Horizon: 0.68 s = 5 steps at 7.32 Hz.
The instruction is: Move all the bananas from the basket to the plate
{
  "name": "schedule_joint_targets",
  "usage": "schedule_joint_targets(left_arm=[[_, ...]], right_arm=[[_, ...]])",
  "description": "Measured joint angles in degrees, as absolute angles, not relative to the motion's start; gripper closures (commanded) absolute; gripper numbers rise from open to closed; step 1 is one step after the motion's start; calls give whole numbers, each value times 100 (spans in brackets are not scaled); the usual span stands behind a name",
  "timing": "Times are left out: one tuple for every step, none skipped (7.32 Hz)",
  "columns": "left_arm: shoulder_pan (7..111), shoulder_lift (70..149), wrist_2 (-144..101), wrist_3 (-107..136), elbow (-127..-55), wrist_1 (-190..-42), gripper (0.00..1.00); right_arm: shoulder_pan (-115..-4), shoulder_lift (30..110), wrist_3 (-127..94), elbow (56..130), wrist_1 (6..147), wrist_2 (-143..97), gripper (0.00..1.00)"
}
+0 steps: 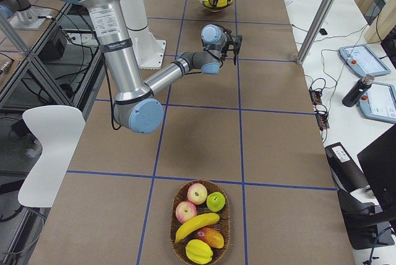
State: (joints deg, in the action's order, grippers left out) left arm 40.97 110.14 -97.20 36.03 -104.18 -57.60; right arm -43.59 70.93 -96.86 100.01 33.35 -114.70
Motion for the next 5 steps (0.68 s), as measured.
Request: schedule_joint_targets(left_arm=[[4093,11037,-9702,3587,-10442,-5818,0],[4099,11137,-9709,3583,-10485,-5837,0],[4115,11327,-9743,3600,-10536,-5836,0],[4130,11569,-9860,3661,-10580,-5837,0],[4133,11757,-10042,3785,-10651,-5913,0]], right_arm=[[-4355,7093,-9686,10000,3333,-11470,0],[-4353,7093,-9686,10000,3332,-11470,0],[-4359,7105,-9678,10013,3331,-11474,0],[-4397,7206,-9649,10061,3329,-11489,0],[-4509,7480,-9583,10157,3319,-11523,0]])
